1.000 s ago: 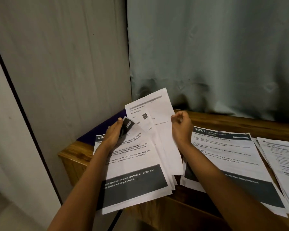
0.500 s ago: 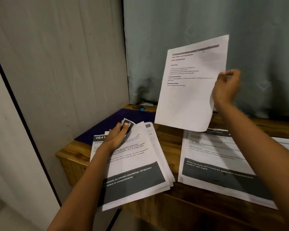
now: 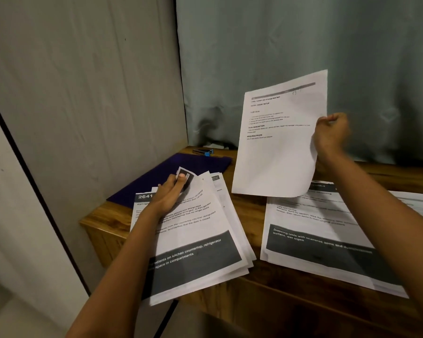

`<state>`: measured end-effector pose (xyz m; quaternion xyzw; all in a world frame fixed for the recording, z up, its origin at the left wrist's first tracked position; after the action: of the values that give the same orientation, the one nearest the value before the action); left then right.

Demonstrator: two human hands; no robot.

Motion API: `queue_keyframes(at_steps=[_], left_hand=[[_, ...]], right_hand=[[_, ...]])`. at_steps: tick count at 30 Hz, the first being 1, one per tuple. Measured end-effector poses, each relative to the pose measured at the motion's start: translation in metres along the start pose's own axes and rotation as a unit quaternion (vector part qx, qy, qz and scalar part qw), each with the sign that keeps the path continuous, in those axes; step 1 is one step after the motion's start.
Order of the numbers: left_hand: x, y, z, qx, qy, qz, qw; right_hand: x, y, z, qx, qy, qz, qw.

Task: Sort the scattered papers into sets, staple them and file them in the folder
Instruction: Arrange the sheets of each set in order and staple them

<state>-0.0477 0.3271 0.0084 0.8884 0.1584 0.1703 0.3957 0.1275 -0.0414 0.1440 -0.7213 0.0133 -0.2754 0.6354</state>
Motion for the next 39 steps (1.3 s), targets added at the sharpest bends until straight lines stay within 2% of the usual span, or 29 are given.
queue_keyframes(at_steps=[4,14,18,22,25,29,31,36,39], left_hand=[[-0.002,0.004,0.000,-0.008,-0.001,0.007,1.000],[0.000,0.005,-0.002,-0.059,0.029,0.024,0.998],[0.000,-0.004,-0.008,-0.138,0.071,0.009,0.988],[0.003,-0.006,-0.016,-0.226,0.100,0.042,0.968],[0.000,-0.013,-0.024,-0.381,0.146,-0.001,0.913],[0.000,-0.019,-0.029,-0.459,0.165,-0.006,0.873],[0.000,-0.020,-0.029,-0.464,0.166,-0.008,0.870],[0.001,-0.019,-0.029,-0.418,0.166,0.004,0.893],[0.001,-0.018,-0.031,-0.414,0.174,0.002,0.893]], right_hand=[[0.001,0.002,-0.003,0.025,0.011,0.032,0.999],[-0.020,0.030,0.015,-0.008,0.002,0.057,0.998],[-0.029,0.039,0.026,-0.012,-0.021,0.063,0.998],[-0.039,0.051,0.044,-0.013,-0.075,0.081,0.994],[-0.048,0.058,0.054,-0.005,-0.108,0.088,0.990],[-0.062,0.059,0.066,-0.021,-0.160,0.071,0.984],[-0.074,0.056,0.074,-0.026,-0.200,0.057,0.978],[-0.115,0.051,0.098,-0.055,-0.277,0.024,0.959],[-0.142,0.047,0.114,-0.081,-0.317,0.001,0.945]])
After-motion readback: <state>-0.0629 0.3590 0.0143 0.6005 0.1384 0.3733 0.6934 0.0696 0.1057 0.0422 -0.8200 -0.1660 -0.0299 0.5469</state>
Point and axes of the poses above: each hand's wrist, its own x-axis towards the middle knuckle, its own z-axis out of the palm, y = z × x, the point moved 7 cm from there along x, towards the middle knuckle, and after that the axes turned 6 degrees about z, right-handed, at the moved point
